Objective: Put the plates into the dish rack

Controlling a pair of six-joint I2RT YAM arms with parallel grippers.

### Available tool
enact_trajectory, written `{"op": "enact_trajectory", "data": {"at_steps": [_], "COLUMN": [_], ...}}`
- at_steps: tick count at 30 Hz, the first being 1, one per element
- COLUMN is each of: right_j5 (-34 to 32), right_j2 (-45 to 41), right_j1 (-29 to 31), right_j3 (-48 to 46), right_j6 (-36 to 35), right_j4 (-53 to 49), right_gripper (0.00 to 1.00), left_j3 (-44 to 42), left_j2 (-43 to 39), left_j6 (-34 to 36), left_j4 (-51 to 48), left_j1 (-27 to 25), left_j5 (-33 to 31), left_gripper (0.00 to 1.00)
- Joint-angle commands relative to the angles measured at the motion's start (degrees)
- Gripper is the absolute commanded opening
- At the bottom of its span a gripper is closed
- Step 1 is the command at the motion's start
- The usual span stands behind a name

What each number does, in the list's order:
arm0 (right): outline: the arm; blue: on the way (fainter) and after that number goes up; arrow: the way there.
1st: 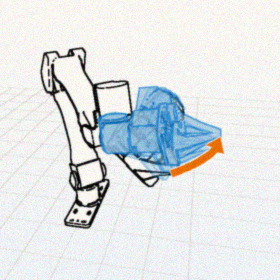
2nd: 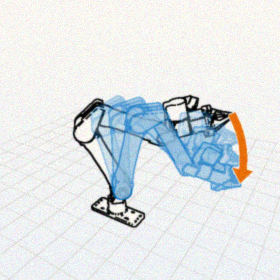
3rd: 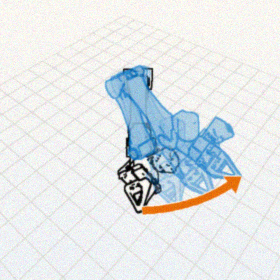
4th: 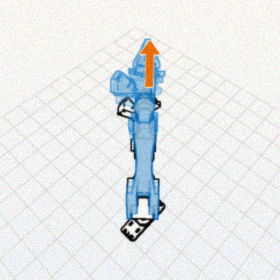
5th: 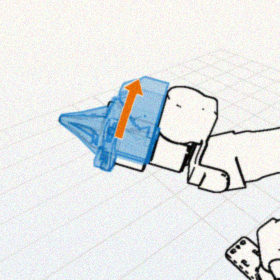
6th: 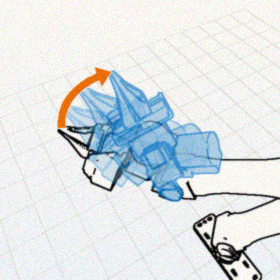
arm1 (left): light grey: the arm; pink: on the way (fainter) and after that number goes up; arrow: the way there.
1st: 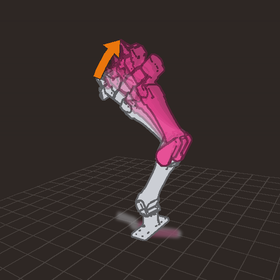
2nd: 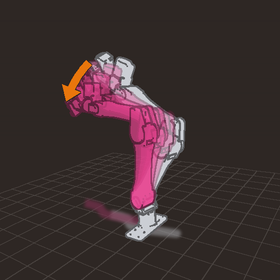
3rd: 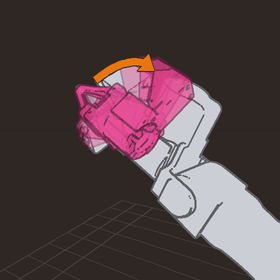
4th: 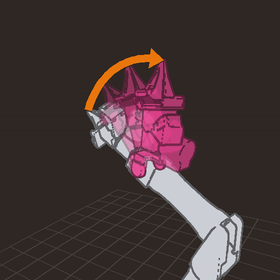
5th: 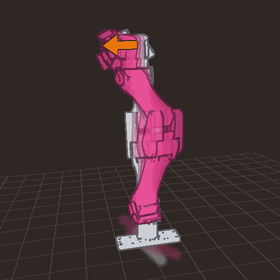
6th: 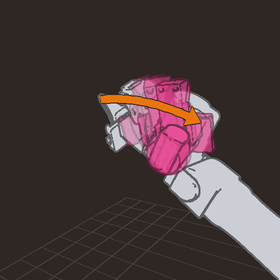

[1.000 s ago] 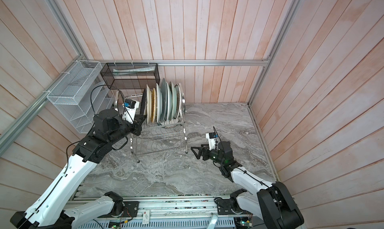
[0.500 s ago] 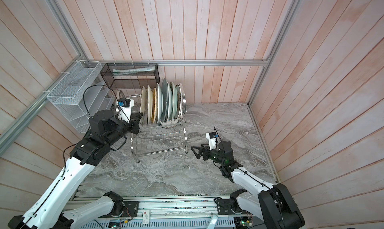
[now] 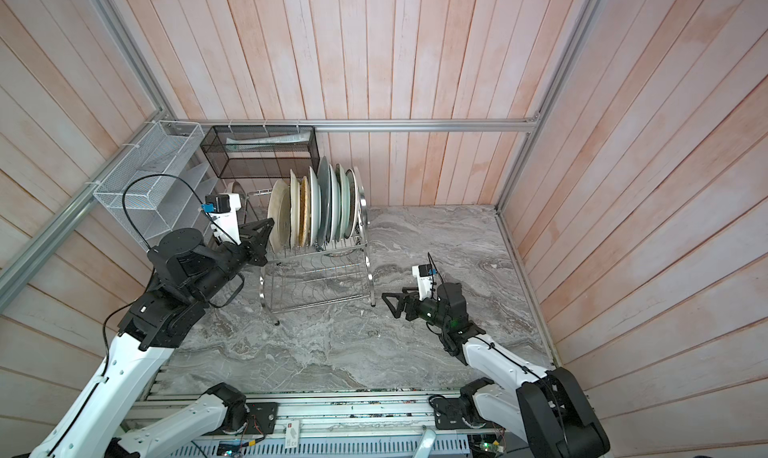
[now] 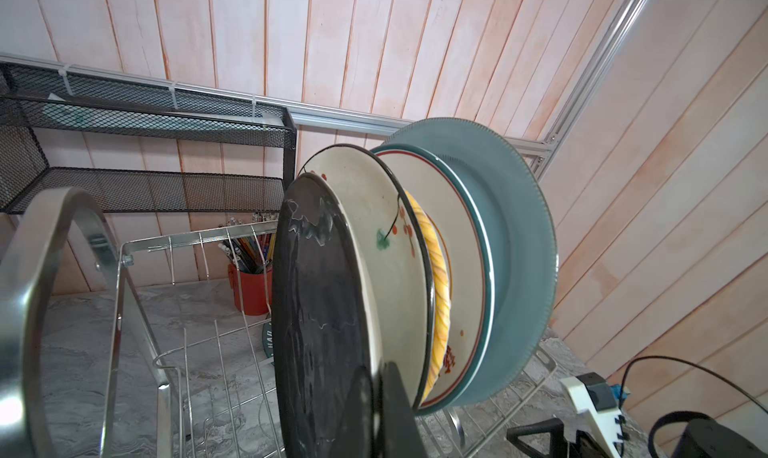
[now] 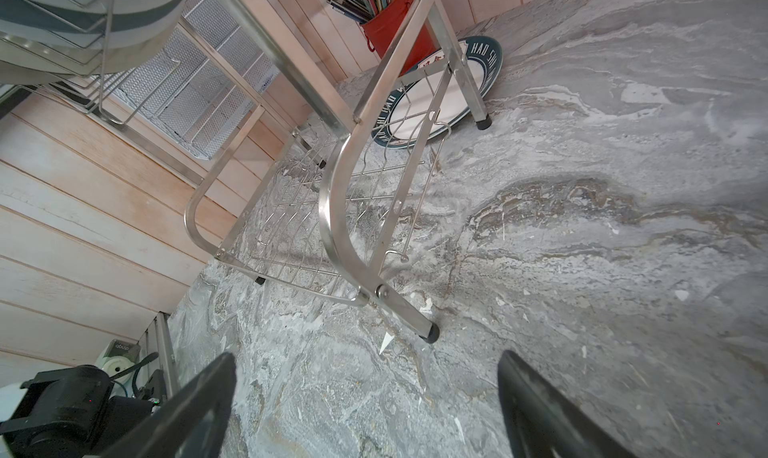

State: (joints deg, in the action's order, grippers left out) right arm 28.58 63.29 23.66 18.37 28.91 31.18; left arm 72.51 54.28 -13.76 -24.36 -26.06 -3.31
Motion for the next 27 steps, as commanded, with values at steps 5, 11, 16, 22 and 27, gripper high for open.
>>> {"op": "enact_trajectory", "data": {"at_steps": [5, 11, 16, 22, 27], "right_j5": [0.4, 0.8, 0.7, 0.8, 0.7], "right_j2": [-1.0, -0.7, -1.0, -1.1, -1.0], "right_j1": [0.4, 0.5, 0.4, 0.4, 0.4], "right_j3": [0.0, -0.1, -0.1, -0.1, -0.2], "right_j6": [0.2, 0.4, 0.4, 0.3, 0.3], "right_j4": [-0.1, 0.3, 0.3, 0.2, 0.5], "right_gripper": [0.98, 0.98, 0.98, 0.98, 0.98], "left_j3": [-1.6, -2.6, -3.2, -3.0, -2.8], "left_j2": [-1.4, -0.5, 1.5, 3.9, 5.2], "left_j6": [-3.3, -6.1, -7.7, -8.0, -7.4], "left_j4": [9.0, 10.4, 11.0, 10.8, 10.3], "left_j1": [0.3, 0.4, 0.3, 0.3, 0.0], "left_j5": [-8.6, -12.8, -15.1, -18.7, -20.4], "left_gripper": [0.0, 0.0, 0.0, 0.0, 0.0]}}
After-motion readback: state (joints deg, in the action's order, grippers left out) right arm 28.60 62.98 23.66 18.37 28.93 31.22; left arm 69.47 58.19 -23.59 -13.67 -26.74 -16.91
